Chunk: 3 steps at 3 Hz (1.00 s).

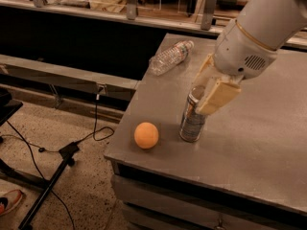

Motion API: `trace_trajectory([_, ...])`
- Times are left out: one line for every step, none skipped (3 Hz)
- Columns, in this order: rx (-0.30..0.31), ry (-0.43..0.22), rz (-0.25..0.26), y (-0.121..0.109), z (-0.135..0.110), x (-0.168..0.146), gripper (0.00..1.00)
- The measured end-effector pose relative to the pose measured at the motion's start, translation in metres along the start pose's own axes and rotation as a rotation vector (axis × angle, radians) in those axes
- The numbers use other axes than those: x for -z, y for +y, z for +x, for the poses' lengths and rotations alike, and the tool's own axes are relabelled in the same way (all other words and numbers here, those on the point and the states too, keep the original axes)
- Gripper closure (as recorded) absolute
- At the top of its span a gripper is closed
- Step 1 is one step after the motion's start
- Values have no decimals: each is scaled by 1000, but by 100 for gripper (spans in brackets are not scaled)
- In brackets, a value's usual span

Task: Pick redbull can

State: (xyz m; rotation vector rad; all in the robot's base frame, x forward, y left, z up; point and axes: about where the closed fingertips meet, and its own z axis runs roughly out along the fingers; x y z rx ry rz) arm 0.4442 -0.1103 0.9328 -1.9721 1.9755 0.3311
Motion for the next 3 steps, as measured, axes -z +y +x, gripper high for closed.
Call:
trace_trajectory([-7, -54, 20, -7, 2, 26, 100])
trace_trajectory([9, -89, 115, -14, -1, 83, 100])
trace_trajectory([27, -110, 190, -22, -9, 114, 100])
